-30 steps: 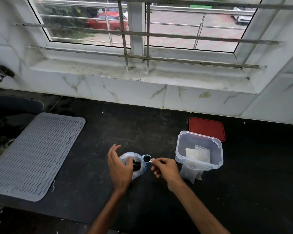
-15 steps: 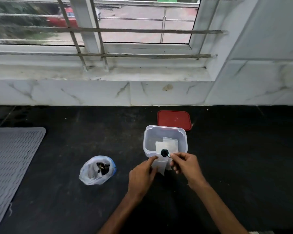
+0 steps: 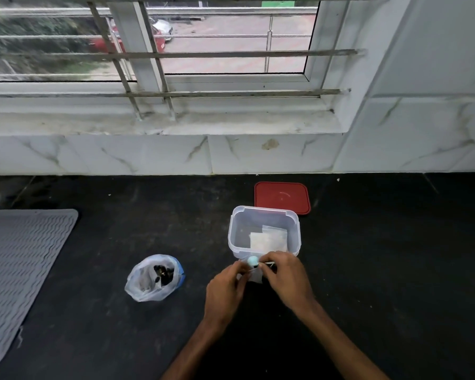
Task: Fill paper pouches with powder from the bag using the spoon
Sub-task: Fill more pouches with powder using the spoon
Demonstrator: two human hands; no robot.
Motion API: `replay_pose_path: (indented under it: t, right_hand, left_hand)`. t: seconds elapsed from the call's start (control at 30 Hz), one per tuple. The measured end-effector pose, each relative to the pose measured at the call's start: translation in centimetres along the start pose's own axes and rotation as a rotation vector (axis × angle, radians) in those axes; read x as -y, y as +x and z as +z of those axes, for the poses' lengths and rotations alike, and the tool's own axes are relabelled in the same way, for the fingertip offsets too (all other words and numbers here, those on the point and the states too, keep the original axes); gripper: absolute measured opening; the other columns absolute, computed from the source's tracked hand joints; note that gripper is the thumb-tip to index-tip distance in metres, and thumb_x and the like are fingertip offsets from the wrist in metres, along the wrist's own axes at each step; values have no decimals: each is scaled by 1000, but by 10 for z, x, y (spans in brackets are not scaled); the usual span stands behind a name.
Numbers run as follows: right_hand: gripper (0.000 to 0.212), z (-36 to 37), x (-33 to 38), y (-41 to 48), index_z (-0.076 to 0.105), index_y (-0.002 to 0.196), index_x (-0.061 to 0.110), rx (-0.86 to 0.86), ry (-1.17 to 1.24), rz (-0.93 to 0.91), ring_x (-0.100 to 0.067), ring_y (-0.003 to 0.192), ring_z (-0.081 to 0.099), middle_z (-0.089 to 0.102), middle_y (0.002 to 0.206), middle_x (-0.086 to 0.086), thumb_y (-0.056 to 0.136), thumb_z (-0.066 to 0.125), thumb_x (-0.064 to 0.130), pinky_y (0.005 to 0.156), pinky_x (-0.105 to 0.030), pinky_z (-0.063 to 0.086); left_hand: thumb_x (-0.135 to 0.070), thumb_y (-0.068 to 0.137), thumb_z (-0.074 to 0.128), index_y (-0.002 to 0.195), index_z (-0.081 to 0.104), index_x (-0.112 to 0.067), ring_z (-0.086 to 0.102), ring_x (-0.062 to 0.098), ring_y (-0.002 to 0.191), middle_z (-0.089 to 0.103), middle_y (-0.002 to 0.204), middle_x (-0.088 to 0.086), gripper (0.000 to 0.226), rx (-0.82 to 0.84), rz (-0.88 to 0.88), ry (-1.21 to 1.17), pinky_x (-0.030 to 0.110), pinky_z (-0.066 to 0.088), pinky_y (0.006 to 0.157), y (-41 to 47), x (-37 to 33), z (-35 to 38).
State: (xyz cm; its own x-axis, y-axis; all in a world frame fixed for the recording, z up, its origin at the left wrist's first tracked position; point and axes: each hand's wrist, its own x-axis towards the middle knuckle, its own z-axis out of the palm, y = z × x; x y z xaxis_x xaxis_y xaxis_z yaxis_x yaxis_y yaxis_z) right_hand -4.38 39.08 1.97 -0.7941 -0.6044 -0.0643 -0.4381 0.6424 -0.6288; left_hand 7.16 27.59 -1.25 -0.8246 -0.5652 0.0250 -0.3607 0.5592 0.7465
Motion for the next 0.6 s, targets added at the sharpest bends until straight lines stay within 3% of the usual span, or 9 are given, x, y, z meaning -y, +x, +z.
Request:
replay_pose_path:
  t: [0.13, 0.23, 0.37, 0.5, 0.6]
  right_hand:
    - [23, 3, 2, -1, 74, 111, 22, -67, -78, -93, -9, 101, 62, 71, 110, 5, 89, 73, 24, 93, -27, 54]
    - [17, -1, 2, 0, 77, 103, 22, -112, 43, -42, -7, 94, 65, 74, 103, 8, 87, 75, 26, 88, -26, 55]
    - [10, -7, 5, 2, 77, 96, 24, -111, 230, 54, 1, 85, 66, 71, 90, 19, 86, 76, 25, 85, -23, 57]
    - [7, -6, 26, 4, 75, 92, 25, -78, 420, 101, 0, 88, 67, 71, 89, 17, 86, 74, 21, 83, -23, 57]
    - [5, 5, 55, 3, 75, 89, 28, -24, 454, 33, 3, 87, 66, 72, 86, 16, 87, 74, 23, 79, -17, 53]
  left_hand:
    - [-24, 92, 64, 108, 66, -36, 64, -5, 91, 71, 103, -20, 21, -28, 2, -11, 17, 53, 78, 1, -1, 0]
    - [-27, 94, 62, 109, 66, -37, 63, -5, 94, 71, 106, -19, 19, -32, -4, 2, 4, 44, 74, 0, -4, -2]
    - [-28, 94, 61, 117, 61, -39, 63, -8, 90, 70, 108, -19, 25, 36, -12, -1, -1, 41, 70, -1, -5, -8]
    - [-39, 94, 60, 120, 50, -43, 65, -7, 86, 70, 103, -19, 27, -15, -28, 6, 7, 49, 70, -3, 3, -24]
    - [-37, 93, 60, 112, 52, -39, 65, -5, 78, 69, 92, -19, 20, -243, -114, -53, 17, 51, 67, -3, 13, -45]
